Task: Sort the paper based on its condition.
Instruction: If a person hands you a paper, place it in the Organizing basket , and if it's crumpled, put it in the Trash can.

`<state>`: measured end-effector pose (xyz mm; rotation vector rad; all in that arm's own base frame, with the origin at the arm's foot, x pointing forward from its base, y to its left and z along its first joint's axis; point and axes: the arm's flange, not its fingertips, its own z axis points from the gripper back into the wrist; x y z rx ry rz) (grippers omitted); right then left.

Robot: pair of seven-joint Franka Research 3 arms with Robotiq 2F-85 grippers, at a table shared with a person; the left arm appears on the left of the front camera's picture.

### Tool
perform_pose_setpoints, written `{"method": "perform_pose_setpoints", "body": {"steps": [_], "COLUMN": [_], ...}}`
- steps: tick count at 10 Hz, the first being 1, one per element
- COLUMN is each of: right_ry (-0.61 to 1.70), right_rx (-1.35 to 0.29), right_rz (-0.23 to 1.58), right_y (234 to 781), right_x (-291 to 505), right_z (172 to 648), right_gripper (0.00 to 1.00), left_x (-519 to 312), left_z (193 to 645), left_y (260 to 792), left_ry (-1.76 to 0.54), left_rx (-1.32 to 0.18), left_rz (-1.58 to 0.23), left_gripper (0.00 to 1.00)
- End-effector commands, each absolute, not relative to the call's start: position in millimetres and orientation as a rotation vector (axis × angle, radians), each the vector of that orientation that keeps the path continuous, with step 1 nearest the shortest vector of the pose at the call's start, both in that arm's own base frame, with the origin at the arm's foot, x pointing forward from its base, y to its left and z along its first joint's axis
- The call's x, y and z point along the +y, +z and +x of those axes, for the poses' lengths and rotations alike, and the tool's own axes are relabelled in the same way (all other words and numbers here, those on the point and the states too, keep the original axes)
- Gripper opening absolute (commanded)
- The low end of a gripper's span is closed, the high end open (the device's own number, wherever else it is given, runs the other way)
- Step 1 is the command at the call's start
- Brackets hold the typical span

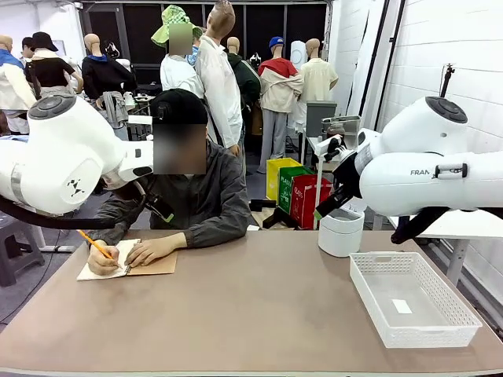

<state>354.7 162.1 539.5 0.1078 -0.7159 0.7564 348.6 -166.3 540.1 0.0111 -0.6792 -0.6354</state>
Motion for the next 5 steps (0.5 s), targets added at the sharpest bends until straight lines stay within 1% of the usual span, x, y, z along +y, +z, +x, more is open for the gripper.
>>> {"method": "perform_pose_setpoints", "body": {"steps": [1, 3, 5], "right_ry": [0.794, 0.848, 0.905], "right_rx": [-0.716, -0.757, -0.795], "right_rz": [0.172, 0.271, 0.353], "right_y": [536, 541, 548], "right_x": [157, 146, 136], "right_z": [358, 358, 356], "right_gripper": [1.0, 1.0, 1.0], "left_x": [-167, -157, -142], "left_z": [346, 344, 341], "left_y": [537, 540, 544], "left_ry": [-0.639, -0.762, -0.833], "left_rx": [-0.698, -0.737, -0.796], "left_rz": [-0.023, -0.134, -0.226], "left_gripper": [1.0, 1.0, 1.0]}}
